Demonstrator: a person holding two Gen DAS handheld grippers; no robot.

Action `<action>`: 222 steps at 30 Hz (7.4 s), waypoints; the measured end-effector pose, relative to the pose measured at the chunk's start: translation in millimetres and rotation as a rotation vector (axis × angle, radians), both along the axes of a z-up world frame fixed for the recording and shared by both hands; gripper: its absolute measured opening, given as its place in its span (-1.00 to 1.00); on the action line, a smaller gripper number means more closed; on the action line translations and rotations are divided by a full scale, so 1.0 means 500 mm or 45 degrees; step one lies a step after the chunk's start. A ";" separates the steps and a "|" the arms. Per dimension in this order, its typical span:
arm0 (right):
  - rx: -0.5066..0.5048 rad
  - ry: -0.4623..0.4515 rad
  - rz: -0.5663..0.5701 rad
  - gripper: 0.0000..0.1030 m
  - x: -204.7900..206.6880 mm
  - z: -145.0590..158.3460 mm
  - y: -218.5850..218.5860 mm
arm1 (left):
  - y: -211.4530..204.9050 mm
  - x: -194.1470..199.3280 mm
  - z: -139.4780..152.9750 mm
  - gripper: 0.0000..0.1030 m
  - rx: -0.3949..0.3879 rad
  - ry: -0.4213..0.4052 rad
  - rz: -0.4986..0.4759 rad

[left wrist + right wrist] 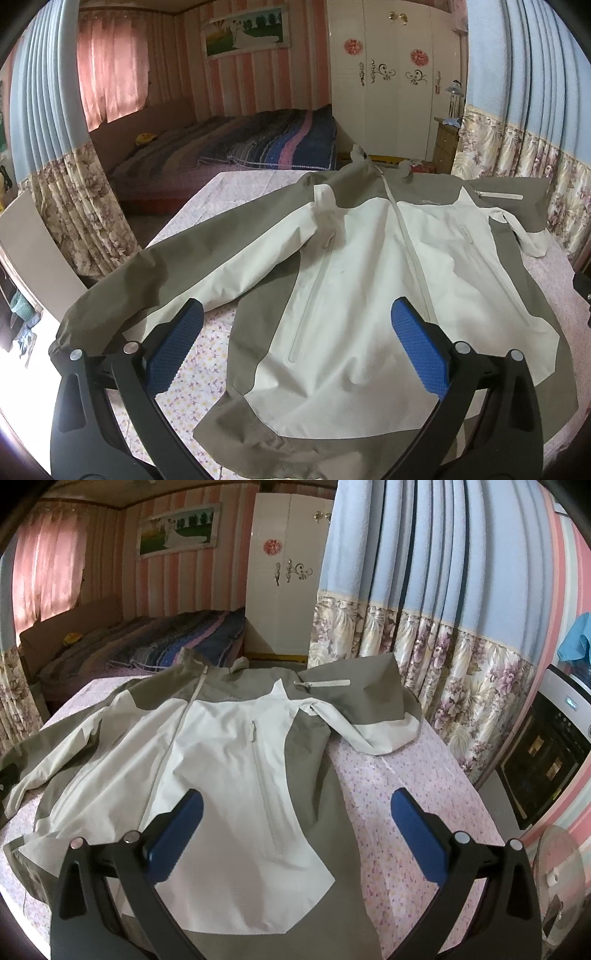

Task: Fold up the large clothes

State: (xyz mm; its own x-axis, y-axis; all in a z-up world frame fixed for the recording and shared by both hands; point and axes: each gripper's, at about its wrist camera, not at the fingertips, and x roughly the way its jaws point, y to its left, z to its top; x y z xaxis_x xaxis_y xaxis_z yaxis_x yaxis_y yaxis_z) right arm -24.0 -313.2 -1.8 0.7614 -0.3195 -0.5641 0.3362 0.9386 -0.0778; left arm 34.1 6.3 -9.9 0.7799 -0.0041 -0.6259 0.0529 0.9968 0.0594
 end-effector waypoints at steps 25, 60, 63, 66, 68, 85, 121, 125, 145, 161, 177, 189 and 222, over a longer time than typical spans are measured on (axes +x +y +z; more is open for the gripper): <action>-0.083 0.079 0.130 0.97 0.086 -0.029 -0.004 | 0.107 0.000 -0.053 0.94 0.002 -0.006 0.156; -0.127 0.127 0.204 0.97 0.333 -0.079 -0.103 | 0.462 0.218 -0.257 0.94 -0.164 0.396 1.013; -0.107 0.134 0.181 0.97 0.334 -0.084 -0.115 | 0.482 0.276 -0.252 0.86 -0.129 0.388 0.993; -0.082 0.132 0.162 0.97 0.333 -0.086 -0.127 | 0.500 0.322 -0.257 0.04 -0.157 0.393 0.937; -0.065 0.133 0.154 0.97 0.333 -0.086 -0.130 | 0.502 0.340 -0.253 -0.42 -0.129 0.380 0.907; -0.032 0.000 0.129 0.97 0.310 -0.027 -0.227 | 0.204 0.472 0.103 -0.99 0.027 -0.076 0.342; 0.145 0.156 0.368 0.97 0.564 -0.021 -0.156 | -0.079 0.587 -0.095 0.89 0.143 0.173 -0.173; 0.051 0.253 0.402 0.97 0.688 -0.018 -0.067 | -0.080 0.619 -0.132 0.87 0.175 0.206 -0.233; -0.070 0.368 0.301 0.53 0.493 -0.092 -0.225 | 0.034 0.589 -0.089 0.89 0.113 0.165 -0.112; 0.325 0.391 0.444 -0.25 0.608 -0.139 -0.236 | -0.062 0.607 -0.102 0.89 0.120 0.232 -0.214; -0.256 0.289 0.128 -0.30 0.551 -0.108 -0.211 | -0.162 0.699 -0.176 0.47 -0.025 0.424 -0.351; 0.027 0.239 0.386 -0.30 0.579 -0.098 -0.088 | 0.052 0.760 -0.139 -0.87 -0.052 0.336 -0.198; 0.276 0.099 0.498 0.01 0.495 -0.021 -0.228 | -0.048 0.601 -0.129 0.91 0.128 0.313 -0.151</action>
State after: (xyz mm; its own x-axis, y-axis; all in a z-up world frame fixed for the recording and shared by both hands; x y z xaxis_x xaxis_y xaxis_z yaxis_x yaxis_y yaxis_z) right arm 223.3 -427.3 -12.3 0.7541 0.1156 -0.6465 -0.0462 0.9913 0.1234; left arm 334.3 -17.4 -74.6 0.6024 -0.0145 -0.7980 0.1939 0.9726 0.1286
